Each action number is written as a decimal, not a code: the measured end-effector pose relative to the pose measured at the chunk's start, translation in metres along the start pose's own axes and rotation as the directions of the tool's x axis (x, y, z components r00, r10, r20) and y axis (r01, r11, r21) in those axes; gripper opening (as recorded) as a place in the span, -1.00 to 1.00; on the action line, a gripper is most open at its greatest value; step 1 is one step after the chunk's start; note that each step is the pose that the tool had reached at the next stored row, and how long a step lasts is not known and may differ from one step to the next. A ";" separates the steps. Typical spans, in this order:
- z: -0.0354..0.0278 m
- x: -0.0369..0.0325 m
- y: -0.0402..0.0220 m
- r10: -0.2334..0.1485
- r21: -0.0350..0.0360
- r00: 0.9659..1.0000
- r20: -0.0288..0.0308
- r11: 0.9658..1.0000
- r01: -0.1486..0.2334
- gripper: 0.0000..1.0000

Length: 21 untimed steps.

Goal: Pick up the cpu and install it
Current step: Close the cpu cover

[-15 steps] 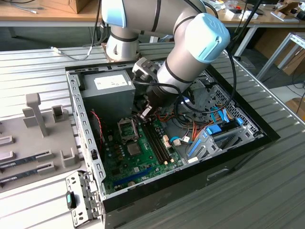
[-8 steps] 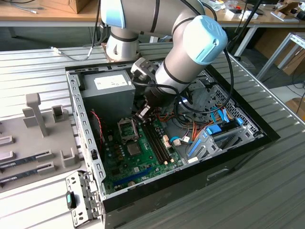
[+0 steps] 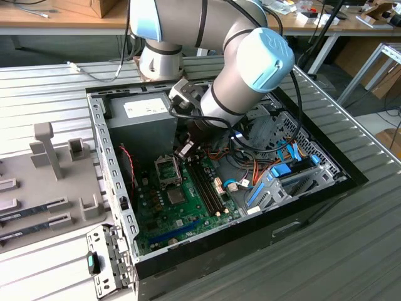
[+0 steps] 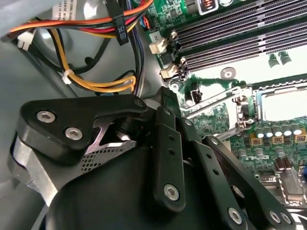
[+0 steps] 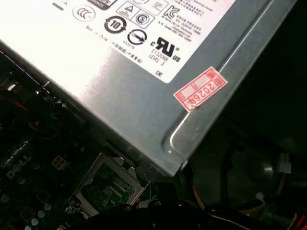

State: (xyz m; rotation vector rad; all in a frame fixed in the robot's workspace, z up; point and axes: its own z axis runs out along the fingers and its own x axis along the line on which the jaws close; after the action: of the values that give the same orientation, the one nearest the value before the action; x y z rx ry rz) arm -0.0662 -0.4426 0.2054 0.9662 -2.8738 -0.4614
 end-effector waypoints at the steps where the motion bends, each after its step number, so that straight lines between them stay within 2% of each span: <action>1: 0.0017 0.0007 -0.0001 0.000 -0.002 1.000 0.001 1.000 0.000 -0.79; 12: 0.0040 0.0052 0.0026 -0.001 -0.005 1.000 0.004 1.000 0.001 -0.79; 21: 0.0000 0.0061 0.0040 -0.002 -0.007 1.000 0.006 1.000 0.002 -0.79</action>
State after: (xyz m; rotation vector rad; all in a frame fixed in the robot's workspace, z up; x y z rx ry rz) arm -0.0734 -0.4433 0.2064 0.9680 -2.8750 -0.4744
